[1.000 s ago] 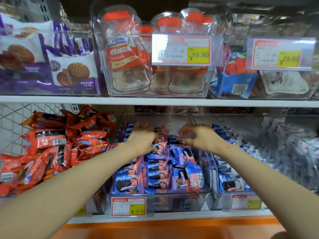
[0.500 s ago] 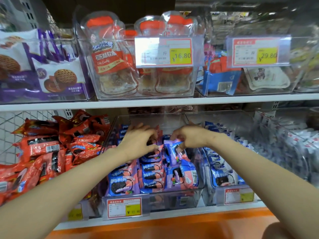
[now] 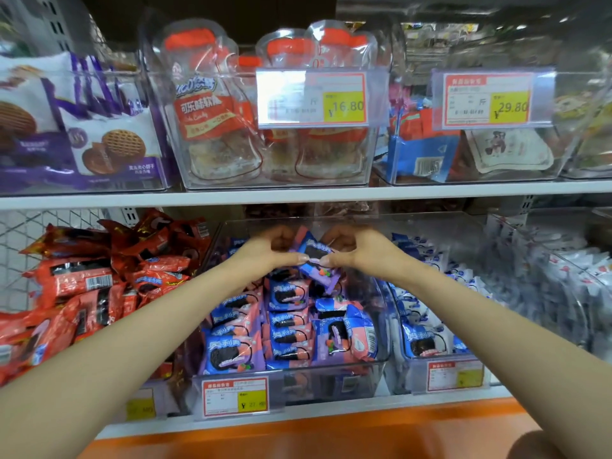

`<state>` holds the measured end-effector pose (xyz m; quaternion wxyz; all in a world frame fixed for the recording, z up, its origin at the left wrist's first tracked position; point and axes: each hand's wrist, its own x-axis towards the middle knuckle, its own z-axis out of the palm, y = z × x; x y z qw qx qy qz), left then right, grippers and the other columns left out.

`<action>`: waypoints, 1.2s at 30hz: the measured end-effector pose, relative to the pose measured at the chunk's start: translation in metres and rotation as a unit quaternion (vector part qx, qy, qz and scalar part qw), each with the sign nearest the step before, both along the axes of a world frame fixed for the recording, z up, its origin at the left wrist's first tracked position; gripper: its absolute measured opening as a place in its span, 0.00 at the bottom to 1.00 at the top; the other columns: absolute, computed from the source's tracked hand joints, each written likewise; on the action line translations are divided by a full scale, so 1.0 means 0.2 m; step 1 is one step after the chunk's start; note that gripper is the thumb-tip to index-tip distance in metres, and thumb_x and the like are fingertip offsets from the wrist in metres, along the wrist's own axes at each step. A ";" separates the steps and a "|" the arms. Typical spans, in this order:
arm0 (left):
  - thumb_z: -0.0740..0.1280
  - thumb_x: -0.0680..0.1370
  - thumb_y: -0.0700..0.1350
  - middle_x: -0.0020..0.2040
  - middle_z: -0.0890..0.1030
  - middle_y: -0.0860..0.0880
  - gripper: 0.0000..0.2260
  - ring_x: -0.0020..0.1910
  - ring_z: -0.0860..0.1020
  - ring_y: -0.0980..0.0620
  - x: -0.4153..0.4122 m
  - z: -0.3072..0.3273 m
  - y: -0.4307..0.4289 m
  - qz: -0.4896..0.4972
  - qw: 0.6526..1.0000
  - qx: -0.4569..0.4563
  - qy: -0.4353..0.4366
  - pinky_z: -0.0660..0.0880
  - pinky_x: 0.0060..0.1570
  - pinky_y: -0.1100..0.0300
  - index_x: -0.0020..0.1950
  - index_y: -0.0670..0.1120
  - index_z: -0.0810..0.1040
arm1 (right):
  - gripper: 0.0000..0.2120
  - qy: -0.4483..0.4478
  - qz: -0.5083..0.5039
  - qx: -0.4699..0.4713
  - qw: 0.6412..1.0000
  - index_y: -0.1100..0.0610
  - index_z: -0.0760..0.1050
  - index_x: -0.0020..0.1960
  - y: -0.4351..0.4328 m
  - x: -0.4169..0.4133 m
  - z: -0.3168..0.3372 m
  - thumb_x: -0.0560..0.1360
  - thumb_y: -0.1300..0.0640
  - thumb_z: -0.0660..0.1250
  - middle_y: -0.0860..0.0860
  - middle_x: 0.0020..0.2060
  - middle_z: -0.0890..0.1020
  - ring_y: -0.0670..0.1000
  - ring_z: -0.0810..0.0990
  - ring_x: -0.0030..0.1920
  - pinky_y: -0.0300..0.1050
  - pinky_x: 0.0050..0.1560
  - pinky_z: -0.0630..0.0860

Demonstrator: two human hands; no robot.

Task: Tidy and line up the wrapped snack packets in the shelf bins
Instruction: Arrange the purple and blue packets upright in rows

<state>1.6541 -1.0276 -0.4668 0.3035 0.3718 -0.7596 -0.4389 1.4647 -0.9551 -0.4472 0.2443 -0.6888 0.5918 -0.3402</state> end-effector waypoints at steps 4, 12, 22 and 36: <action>0.76 0.66 0.57 0.48 0.79 0.53 0.19 0.47 0.77 0.54 0.10 -0.03 0.00 -0.004 0.930 -0.202 -0.306 0.71 0.48 0.59 0.50 0.52 0.73 | 0.13 -0.053 -0.076 -0.049 0.994 0.55 0.72 0.49 -0.01 -0.02 0.04 0.70 0.61 0.74 0.51 0.38 0.76 0.49 0.75 0.37 0.28 0.30 0.70; 0.70 0.72 0.56 0.56 0.80 0.50 0.18 0.56 0.76 0.49 0.11 -0.08 -0.06 0.071 0.855 -0.266 -0.439 0.67 0.47 0.61 0.59 0.51 0.77 | 0.12 -0.036 0.076 0.126 0.988 0.55 0.74 0.47 -0.02 0.08 -0.04 0.70 0.70 0.71 0.51 0.39 0.78 0.42 0.77 0.25 0.34 0.28 0.76; 0.63 0.78 0.53 0.52 0.81 0.47 0.13 0.52 0.78 0.47 0.15 -0.10 -0.09 0.054 0.933 -0.188 -0.303 0.74 0.50 0.56 0.56 0.47 0.76 | 0.13 0.008 0.026 0.171 0.985 0.56 0.70 0.41 -0.15 0.18 -0.17 0.68 0.68 0.73 0.53 0.33 0.78 0.42 0.78 0.25 0.35 0.30 0.78; 0.70 0.70 0.60 0.61 0.74 0.52 0.22 0.60 0.71 0.49 0.16 -0.09 0.03 0.037 0.875 -0.265 -0.404 0.65 0.53 0.58 0.60 0.53 0.72 | 0.10 0.051 -0.009 0.124 0.991 0.57 0.75 0.40 -0.14 0.19 -0.13 0.67 0.60 0.77 0.48 0.30 0.79 0.43 0.76 0.29 0.31 0.30 0.70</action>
